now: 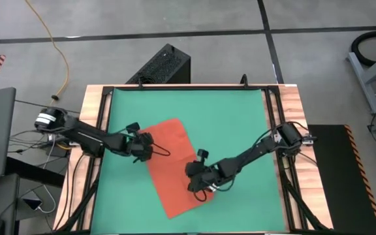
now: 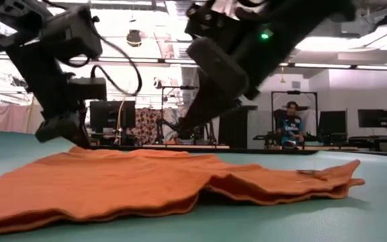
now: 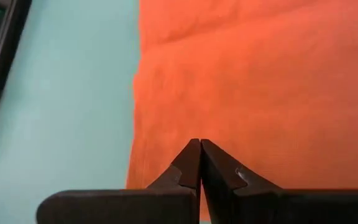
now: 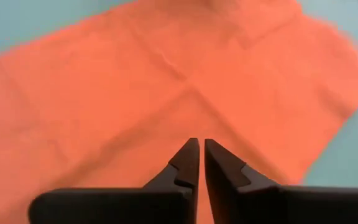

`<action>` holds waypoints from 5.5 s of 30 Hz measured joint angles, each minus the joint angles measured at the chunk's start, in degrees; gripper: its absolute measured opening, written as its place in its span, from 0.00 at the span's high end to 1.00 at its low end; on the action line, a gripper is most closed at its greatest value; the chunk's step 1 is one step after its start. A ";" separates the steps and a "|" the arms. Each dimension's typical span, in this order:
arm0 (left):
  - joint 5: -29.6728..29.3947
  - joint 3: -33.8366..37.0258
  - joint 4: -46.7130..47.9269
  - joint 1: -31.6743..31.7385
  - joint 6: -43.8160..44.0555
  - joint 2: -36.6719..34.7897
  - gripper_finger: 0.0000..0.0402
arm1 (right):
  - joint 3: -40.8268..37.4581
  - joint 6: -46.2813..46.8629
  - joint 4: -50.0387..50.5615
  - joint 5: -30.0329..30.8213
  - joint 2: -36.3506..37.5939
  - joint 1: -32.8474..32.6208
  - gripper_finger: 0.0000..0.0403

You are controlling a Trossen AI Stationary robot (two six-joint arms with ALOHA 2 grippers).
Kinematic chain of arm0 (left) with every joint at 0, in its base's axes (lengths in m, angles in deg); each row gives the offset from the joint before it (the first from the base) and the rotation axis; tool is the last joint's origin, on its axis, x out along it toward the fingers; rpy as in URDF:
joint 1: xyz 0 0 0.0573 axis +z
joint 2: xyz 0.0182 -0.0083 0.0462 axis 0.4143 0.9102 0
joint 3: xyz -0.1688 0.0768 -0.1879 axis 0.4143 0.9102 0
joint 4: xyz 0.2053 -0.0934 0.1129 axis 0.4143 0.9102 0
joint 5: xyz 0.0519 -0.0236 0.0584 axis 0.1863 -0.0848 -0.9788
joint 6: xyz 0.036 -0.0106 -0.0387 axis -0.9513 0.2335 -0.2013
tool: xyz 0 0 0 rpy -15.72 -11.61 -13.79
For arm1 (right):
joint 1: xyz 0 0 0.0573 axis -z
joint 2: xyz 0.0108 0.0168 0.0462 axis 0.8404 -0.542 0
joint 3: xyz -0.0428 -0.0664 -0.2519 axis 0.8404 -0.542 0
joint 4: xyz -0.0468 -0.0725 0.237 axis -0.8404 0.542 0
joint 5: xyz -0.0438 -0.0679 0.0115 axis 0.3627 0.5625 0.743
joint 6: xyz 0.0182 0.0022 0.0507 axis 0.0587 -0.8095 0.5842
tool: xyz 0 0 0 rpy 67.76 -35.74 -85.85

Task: Roll towel into tight, uniform cylinder
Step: Roll the orange towel

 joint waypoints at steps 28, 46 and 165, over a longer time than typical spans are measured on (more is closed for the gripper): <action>10.45 -0.15 -16.57 -22.65 6.51 -0.57 0.53 | -2.28 -29.38 1.58 -28.56 0.40 15.82 0.49; 10.81 -0.31 -18.48 -23.52 15.58 10.65 0.54 | -3.69 -28.73 0.67 -28.43 0.42 16.28 0.49; -7.41 -18.90 -25.66 22.73 -75.74 -10.17 1.00 | 3.71 -48.03 -5.87 36.00 11.21 25.96 1.00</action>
